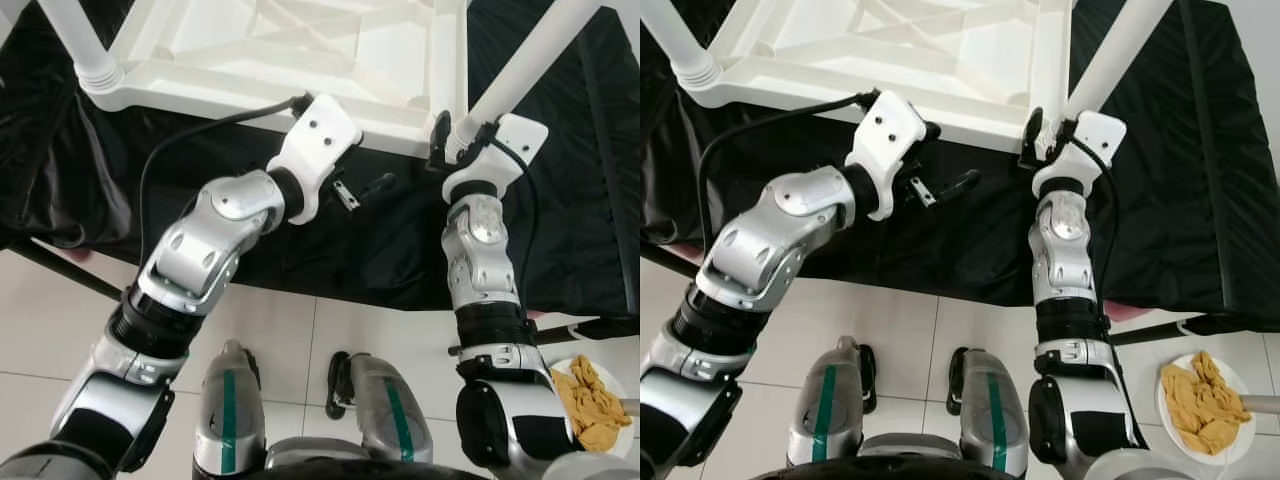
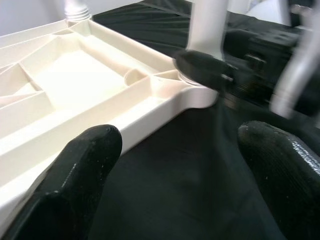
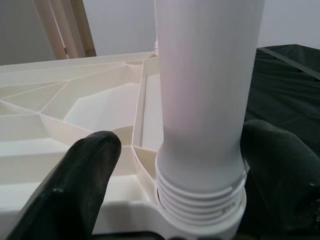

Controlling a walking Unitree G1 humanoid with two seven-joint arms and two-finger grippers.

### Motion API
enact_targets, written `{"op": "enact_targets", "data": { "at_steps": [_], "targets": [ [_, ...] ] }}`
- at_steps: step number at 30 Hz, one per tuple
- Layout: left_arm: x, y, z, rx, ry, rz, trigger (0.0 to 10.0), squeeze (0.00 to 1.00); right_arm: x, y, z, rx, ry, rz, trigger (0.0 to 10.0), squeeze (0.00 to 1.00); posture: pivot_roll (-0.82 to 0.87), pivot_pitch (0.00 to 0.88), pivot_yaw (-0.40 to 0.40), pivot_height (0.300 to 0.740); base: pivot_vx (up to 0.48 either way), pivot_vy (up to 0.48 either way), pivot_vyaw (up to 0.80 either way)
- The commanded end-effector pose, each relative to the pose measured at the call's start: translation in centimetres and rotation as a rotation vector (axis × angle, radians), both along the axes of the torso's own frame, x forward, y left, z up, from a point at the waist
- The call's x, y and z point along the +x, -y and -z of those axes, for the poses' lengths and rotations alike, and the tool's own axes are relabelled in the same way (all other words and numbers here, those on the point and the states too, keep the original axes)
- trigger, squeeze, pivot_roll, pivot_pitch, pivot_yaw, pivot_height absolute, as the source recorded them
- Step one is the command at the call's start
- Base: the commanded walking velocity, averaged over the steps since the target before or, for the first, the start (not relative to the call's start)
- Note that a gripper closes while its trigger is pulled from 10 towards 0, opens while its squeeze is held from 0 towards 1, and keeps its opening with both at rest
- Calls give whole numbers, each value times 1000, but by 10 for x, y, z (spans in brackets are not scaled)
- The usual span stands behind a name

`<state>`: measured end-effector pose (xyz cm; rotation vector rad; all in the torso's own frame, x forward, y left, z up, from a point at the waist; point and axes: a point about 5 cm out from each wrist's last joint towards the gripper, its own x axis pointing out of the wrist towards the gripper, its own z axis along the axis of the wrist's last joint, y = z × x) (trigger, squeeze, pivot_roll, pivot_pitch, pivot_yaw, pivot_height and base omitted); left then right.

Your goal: Building children table

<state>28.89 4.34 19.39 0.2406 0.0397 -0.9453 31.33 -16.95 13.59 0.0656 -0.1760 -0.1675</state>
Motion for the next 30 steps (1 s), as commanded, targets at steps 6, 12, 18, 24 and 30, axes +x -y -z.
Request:
{"op": "enact_targets", "data": {
  "at_steps": [6,12,18,24,30],
  "targets": [
    [24,-5,-4,15,25,-60,10000,0,-13,-1,5,-16,5,-50,10000,0,71,72,-52,740,0,0,0],
    [51,-3,-6,46,17,-116,10000,0,-27,2,6,-30,12,-72,10000,0,53,74,-42,740,0,0,0],
    [65,6,-2,81,7,-111,10000,0,-39,0,8,-47,9,-129,10000,0,43,82,-36,740,0,0,0],
    [68,27,7,132,2,-18,10000,0,-54,-1,15,-57,-8,-217,10000,0,19,87,-26,740,0,0,0],
    [68,38,12,161,-2,42,10000,0,-60,3,18,-63,-22,-226,10000,0,10,89,-22,740,0,0,0]
  ]
}}
